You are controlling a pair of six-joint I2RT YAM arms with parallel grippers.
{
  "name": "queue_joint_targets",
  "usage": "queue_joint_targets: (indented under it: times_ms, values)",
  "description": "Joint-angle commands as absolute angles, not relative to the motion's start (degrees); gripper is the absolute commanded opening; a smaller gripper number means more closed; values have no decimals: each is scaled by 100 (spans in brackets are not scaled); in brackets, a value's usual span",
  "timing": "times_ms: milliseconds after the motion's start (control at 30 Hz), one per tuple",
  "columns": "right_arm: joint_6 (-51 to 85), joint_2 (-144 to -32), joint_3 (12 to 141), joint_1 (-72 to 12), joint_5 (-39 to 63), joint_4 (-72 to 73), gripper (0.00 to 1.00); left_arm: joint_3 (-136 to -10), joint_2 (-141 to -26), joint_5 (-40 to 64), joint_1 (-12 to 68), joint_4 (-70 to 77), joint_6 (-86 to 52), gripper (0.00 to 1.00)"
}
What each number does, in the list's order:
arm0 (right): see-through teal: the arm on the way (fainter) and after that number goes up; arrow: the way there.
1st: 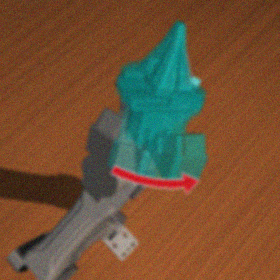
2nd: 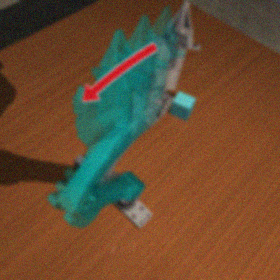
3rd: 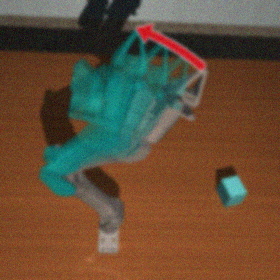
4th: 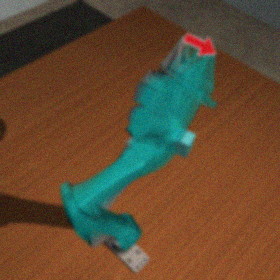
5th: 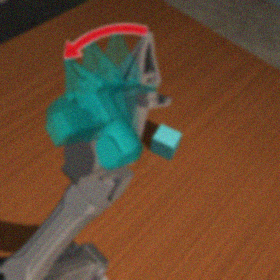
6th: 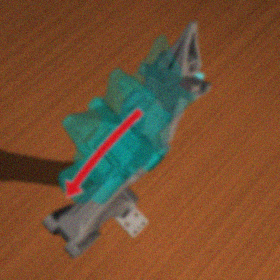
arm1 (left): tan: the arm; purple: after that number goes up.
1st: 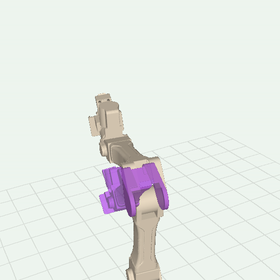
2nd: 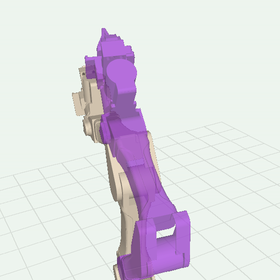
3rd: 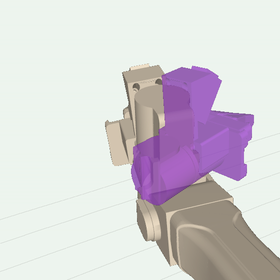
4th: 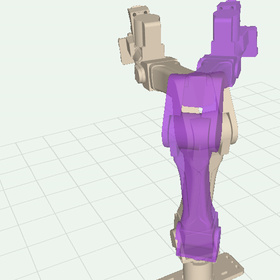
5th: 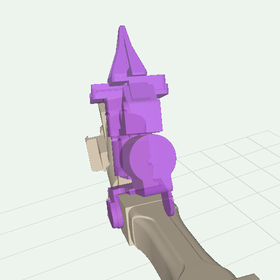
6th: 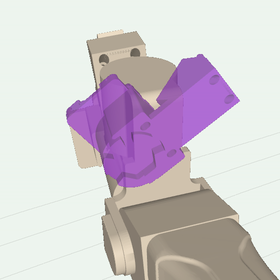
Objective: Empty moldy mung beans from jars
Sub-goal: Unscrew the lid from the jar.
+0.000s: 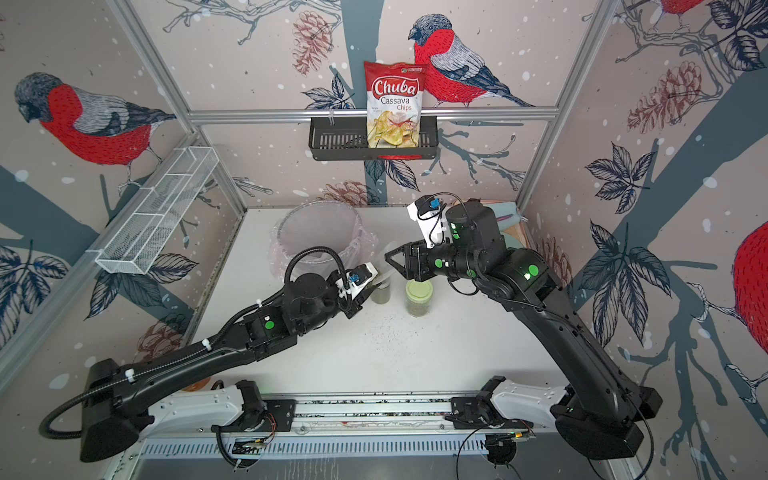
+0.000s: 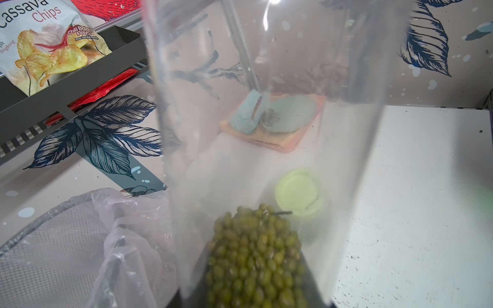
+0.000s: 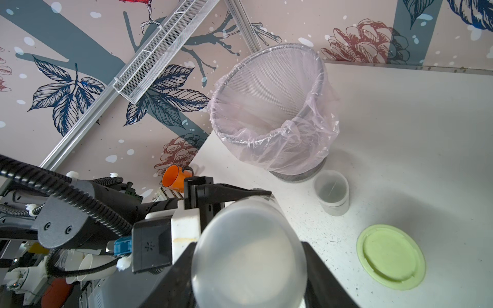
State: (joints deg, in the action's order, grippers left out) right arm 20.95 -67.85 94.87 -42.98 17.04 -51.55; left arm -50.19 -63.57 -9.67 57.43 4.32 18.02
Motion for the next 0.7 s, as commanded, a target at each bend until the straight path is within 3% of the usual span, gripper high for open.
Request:
queue_joint_targets:
  times_ms: [0,267,667]
  values:
    - [1981,-6715,9468,-4307,1647,-5001,55,-5038,-6371,-1015,5730,590,1775,23]
    - [1967,-6706,9334,-4302,1570,-4985,73,-5063,-6331,-1019,5733,585,1784,22]
    - [1994,-6629,9243,-4302,1479,-5054,74,-5072,-6289,-1070,5733,595,1800,22]
